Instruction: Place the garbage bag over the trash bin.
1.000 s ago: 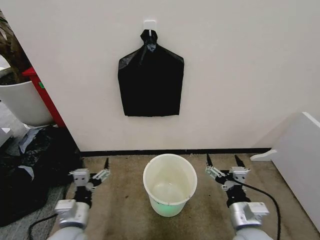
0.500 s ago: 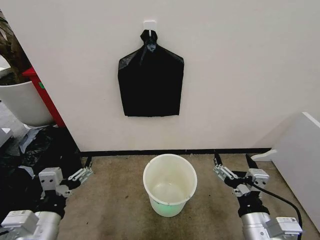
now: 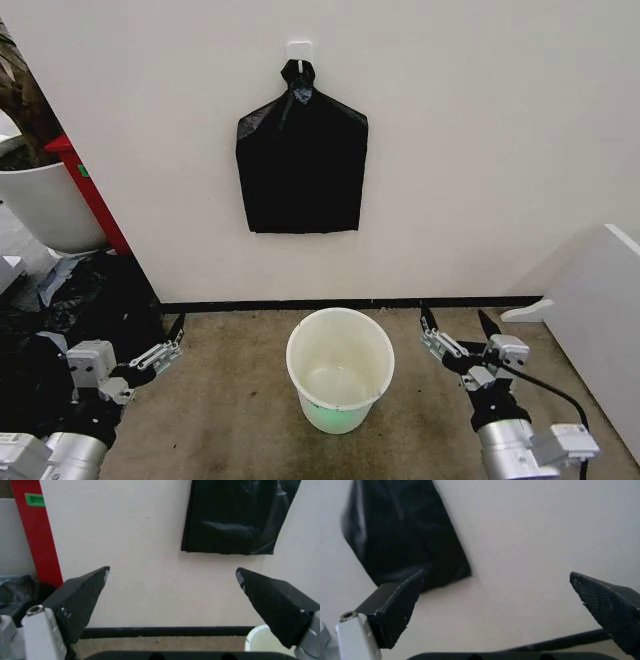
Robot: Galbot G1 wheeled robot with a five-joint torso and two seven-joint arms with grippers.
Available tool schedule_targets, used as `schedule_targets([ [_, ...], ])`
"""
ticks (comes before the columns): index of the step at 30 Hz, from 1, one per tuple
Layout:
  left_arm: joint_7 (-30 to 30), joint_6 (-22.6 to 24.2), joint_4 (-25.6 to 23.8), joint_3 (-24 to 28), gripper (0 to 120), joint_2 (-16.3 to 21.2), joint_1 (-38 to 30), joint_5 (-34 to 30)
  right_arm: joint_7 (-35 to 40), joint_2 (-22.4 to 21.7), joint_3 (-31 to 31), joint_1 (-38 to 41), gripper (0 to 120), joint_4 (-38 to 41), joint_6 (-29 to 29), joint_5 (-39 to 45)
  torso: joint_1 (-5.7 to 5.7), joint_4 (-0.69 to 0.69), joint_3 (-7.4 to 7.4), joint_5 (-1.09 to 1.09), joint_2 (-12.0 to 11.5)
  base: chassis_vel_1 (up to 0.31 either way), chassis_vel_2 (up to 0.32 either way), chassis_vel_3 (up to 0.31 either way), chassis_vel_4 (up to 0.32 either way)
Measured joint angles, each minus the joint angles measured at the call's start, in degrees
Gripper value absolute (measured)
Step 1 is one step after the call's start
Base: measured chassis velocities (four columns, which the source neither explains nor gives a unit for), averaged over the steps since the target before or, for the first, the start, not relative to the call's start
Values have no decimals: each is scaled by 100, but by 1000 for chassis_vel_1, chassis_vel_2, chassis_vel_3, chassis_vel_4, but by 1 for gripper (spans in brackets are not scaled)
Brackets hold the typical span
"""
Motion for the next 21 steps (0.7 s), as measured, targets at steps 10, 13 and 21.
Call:
schedule_targets([
  [10,-153,-62,10,-73,100,46,34,-43,123,-680,-28,751,100,-140,-172,1230,0,-2,0,1,0,0,0,0,0],
  [13,-181,-72,12,-79,100,51,37,-44,153,-782,-134,1139,100,-241,-176,1782,0,-1,0,1,0,0,0,0,0],
  [21,-321,-132,16,-87,100,45,200,-55,836,-1114,-772,2873,100,-743,-203,4103,1,-1,0,0,0,0,0,0,0],
])
